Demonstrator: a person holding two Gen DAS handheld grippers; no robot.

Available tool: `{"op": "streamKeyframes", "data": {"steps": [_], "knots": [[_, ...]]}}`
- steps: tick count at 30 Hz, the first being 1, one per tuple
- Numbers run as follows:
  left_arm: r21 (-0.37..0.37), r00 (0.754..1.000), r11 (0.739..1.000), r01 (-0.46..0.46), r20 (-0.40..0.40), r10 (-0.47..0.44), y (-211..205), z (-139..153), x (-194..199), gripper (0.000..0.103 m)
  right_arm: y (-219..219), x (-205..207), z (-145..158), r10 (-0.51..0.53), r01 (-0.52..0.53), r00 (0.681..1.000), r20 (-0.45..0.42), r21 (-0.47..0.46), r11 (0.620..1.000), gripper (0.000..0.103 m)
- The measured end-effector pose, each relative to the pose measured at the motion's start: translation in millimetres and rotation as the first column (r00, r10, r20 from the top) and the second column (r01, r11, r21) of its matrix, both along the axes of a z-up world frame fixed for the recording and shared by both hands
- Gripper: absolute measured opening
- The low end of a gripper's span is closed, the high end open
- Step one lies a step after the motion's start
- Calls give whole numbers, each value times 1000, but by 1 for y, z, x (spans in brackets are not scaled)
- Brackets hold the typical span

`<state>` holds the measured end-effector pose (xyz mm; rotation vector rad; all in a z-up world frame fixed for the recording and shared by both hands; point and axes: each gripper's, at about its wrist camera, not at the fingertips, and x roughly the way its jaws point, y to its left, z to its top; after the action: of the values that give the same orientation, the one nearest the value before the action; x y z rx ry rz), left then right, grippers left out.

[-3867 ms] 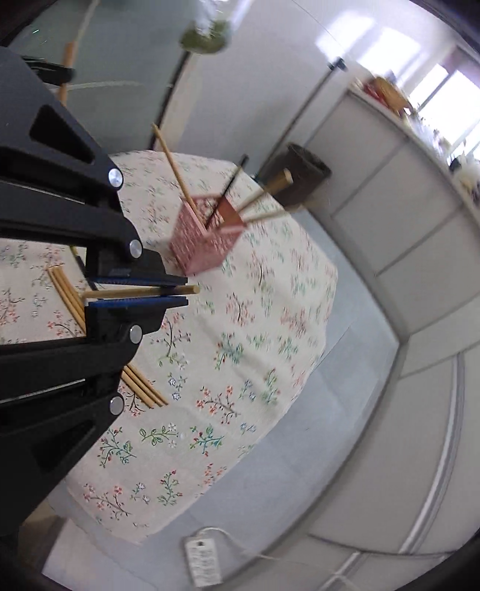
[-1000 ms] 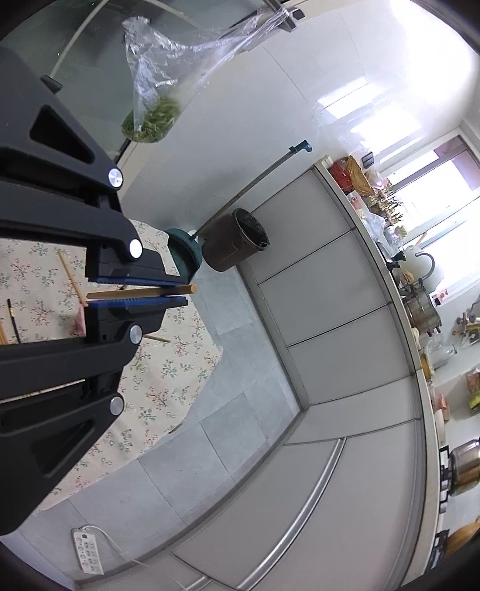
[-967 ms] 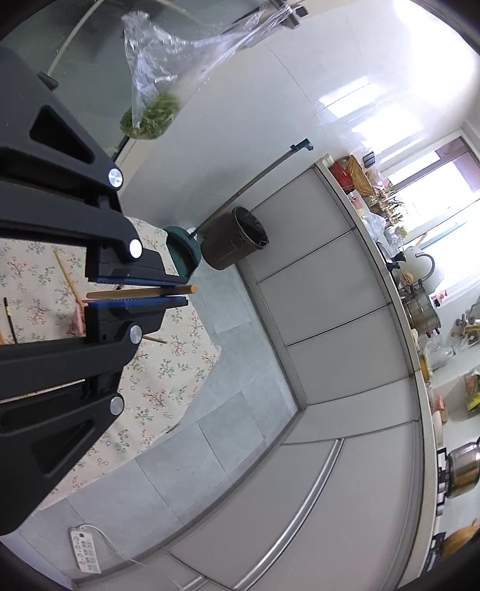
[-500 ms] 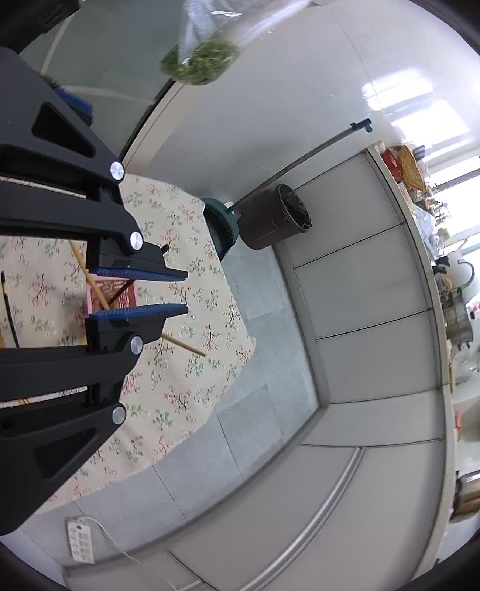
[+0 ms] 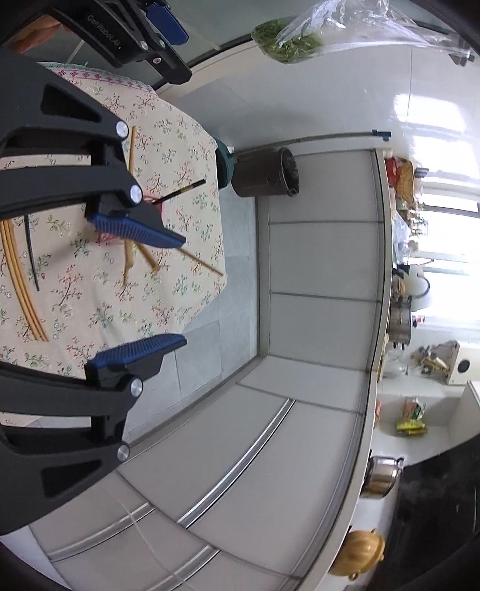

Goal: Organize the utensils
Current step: 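Lower the right tool's chopstick into the basket and open the right tool, then withdraw both tools toward the black chopstick and bamboo pile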

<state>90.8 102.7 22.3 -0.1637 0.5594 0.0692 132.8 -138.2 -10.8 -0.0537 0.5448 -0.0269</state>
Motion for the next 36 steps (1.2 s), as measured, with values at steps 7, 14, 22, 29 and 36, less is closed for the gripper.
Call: {"op": "streamKeyframes", "data": {"steps": [7,14,22,29,36], "knots": [[20,998,999,41,-44,-40,-19,-18,-8,78,-26,-12,-21,-98,97,995,-8,-4,995,73],[48,994,995,84,-76,-80,-37,-34,-11,85,-46,-16,-44,-146,146,988,-42,13,989,85],[52,958,980,193,-225,-176,-62,-75,-1,96,-91,-31,-93,-204,213,967,-154,46,976,97],[68,878,949,308,-405,-256,-95,-127,14,96,-165,-47,-149,-219,369,878,-426,311,876,97],[124,763,879,460,-561,-321,-141,-177,28,96,-195,-70,-162,-242,432,848,-472,351,831,97]]}}
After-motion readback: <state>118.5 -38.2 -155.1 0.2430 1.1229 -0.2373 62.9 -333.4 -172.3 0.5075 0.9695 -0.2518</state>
